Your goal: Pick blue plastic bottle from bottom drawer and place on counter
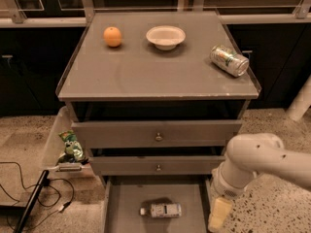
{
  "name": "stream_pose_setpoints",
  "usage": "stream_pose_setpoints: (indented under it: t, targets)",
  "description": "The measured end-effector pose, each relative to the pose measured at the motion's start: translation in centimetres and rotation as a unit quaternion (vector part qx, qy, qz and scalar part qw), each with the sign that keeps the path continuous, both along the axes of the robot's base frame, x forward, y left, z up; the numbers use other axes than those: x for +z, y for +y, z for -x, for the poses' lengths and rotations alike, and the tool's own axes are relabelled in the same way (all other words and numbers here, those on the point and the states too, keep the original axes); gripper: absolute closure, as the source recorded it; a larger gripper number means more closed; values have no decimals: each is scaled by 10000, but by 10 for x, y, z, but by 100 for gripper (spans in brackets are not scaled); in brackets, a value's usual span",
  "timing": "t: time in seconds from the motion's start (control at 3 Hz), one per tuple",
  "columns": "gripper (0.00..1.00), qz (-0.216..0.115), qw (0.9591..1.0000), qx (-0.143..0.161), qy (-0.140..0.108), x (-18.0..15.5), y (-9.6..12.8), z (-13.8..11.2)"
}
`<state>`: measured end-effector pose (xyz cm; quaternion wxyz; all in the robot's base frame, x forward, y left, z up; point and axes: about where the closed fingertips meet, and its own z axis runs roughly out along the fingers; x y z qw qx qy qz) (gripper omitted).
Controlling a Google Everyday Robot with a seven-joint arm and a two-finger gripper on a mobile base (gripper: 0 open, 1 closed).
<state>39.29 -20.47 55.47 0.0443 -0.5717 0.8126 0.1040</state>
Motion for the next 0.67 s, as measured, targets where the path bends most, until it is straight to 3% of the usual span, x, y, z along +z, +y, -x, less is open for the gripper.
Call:
stream_pose_setpoints:
  t: [0.33, 0.67]
  targets:
    - [0, -241, 9997, -45, 25, -83, 4, -4]
    - [0, -237, 9997, -46, 29, -83, 4, -4]
